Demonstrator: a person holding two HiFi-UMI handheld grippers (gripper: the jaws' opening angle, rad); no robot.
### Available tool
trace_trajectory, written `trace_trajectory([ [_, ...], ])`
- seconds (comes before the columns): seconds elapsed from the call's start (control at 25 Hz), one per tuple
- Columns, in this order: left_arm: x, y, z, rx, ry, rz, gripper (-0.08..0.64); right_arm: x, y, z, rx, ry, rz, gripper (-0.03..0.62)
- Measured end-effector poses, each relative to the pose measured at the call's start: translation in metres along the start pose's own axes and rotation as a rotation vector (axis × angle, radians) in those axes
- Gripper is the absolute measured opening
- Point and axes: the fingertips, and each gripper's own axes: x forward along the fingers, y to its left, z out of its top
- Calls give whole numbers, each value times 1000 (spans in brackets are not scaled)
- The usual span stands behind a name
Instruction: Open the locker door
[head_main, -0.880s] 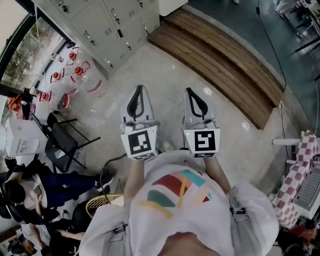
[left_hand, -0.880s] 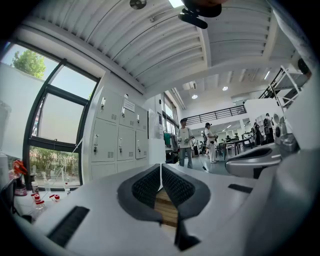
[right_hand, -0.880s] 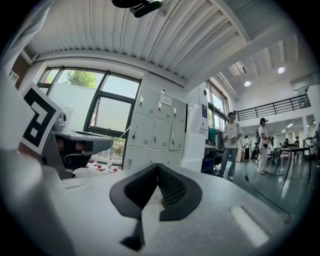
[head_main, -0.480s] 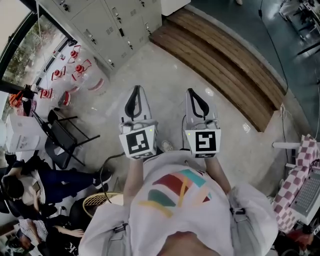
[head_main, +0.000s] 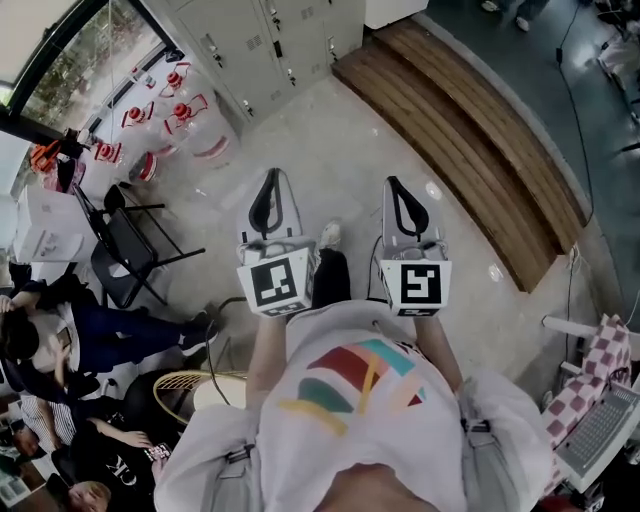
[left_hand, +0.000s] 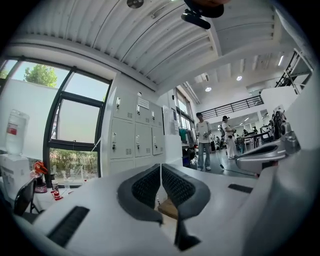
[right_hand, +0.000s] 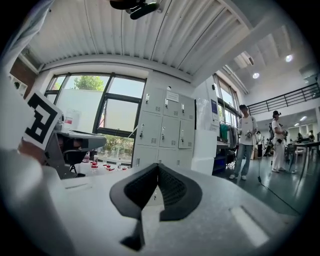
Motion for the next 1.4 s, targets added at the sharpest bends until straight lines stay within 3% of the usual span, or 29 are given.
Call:
trace_trajectory([
  [0.16,45,18,-6,-1,-14,24,21,45,-6,-10,-23,10,32,5],
  [0.4,165,42,-34,-17,6,45,21,146,-56,-21,-78,28,34,5],
  [0.8,370,99,5,-39,-80,136,21,346,-140,29,-92,-23,52,5],
  [1.12,447,89,17,24,-67,95,21,427,-153,39,-106,-14,120,5],
  [1.4,510,99,11,18,-58,139,21,490,-172,36,-109,-9,168,5],
])
